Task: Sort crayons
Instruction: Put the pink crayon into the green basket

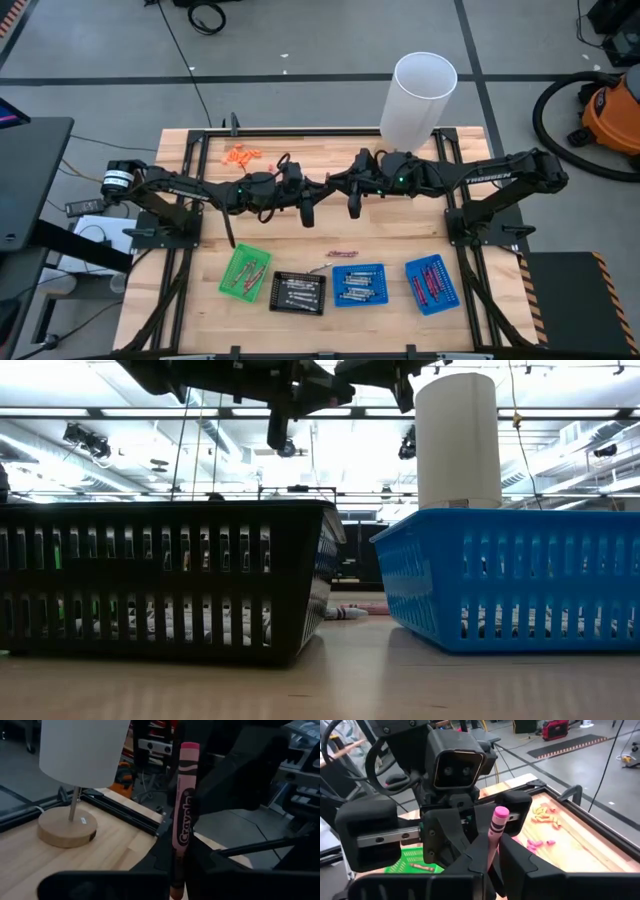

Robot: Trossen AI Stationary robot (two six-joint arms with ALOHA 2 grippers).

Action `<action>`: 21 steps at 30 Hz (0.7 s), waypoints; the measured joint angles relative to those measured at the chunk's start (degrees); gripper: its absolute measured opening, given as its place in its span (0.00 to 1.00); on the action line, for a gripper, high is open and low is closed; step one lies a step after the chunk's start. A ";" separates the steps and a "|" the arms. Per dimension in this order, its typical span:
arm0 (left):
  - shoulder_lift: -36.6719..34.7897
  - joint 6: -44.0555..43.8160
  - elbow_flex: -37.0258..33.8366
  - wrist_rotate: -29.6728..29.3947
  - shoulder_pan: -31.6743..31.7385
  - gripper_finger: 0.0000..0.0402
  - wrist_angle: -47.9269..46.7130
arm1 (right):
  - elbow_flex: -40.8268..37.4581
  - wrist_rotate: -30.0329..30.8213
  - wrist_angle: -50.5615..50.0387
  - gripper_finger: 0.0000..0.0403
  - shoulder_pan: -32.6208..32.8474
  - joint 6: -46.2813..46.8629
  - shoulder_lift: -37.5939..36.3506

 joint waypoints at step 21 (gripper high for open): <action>-6.76 -1.90 -0.13 -0.22 0.37 0.07 -16.10 | 0.11 1.55 -6.38 0.55 0.23 -4.77 -8.37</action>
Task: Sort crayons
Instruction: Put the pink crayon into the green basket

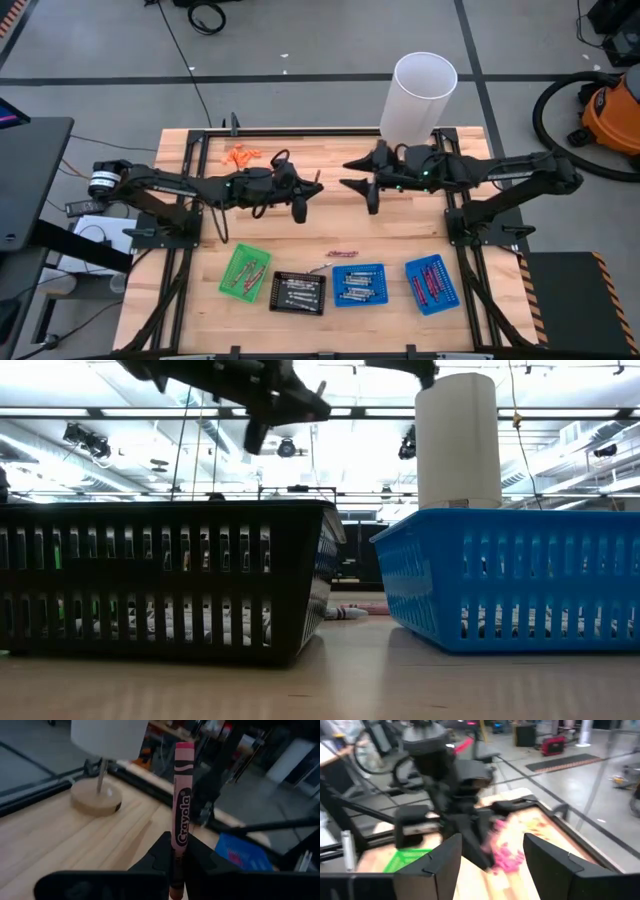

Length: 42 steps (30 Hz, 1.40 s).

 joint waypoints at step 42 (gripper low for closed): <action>-0.75 -76.49 -0.06 18.00 -29.81 0.39 -56.11 | -0.17 -7.15 -20.44 0.56 -7.04 -7.02 0.42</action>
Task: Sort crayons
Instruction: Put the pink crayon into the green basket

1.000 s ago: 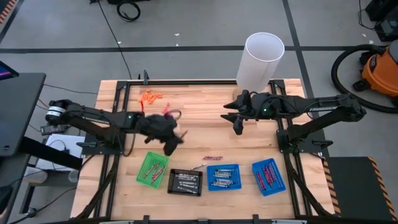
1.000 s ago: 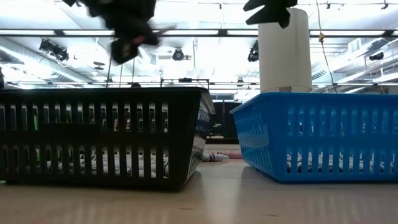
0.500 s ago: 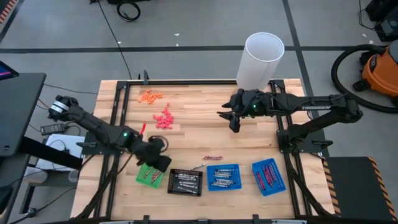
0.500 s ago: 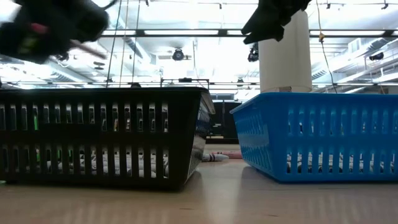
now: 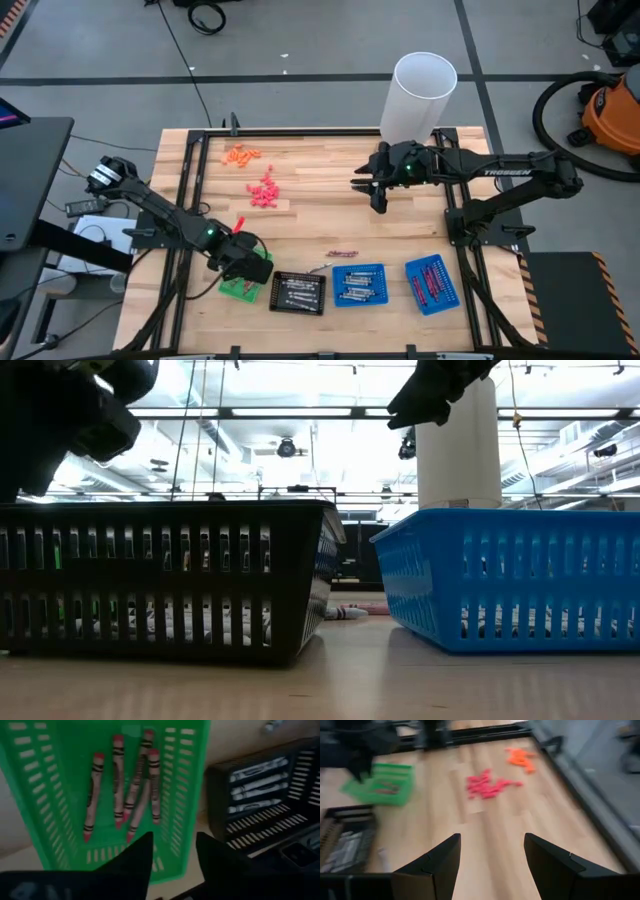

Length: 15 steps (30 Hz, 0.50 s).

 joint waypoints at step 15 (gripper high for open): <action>1.88 36.25 7.76 -12.80 9.18 0.39 5.44 | -2.34 -12.62 -0.58 0.52 3.27 0.65 15.58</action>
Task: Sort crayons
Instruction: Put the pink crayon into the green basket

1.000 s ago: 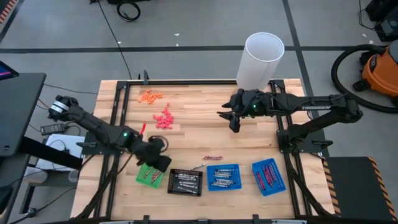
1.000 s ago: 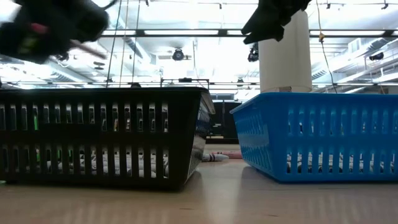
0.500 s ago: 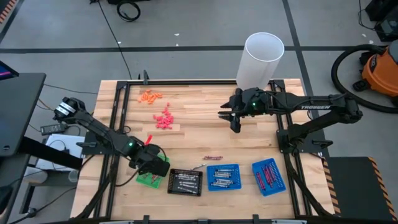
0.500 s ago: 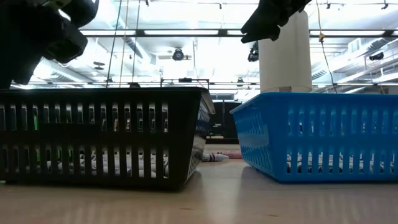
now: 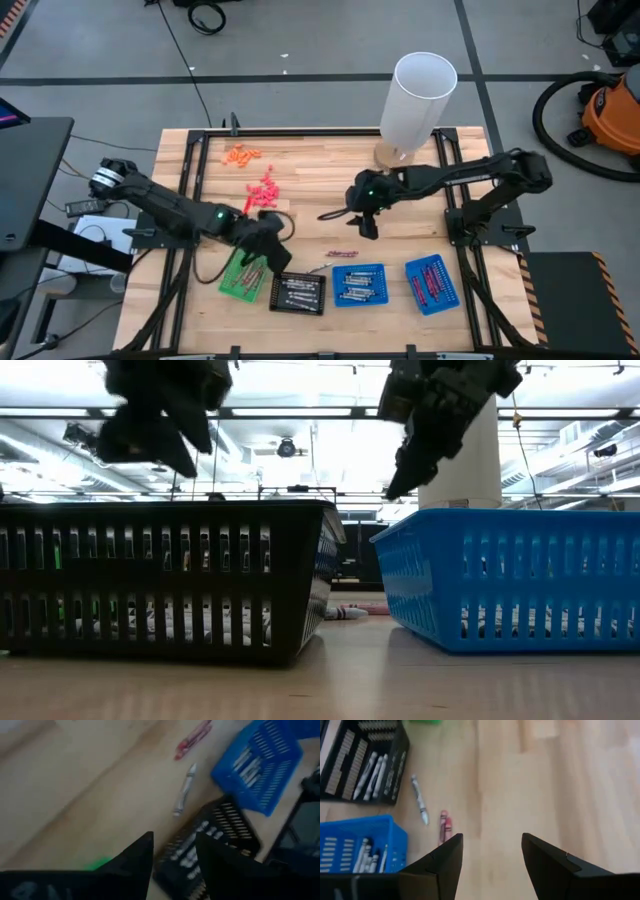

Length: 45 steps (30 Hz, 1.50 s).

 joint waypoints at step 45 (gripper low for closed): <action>-14.54 12.65 -0.09 -1.65 -2.34 0.39 -17.26 | 5.97 10.01 -4.27 0.51 10.78 13.68 23.71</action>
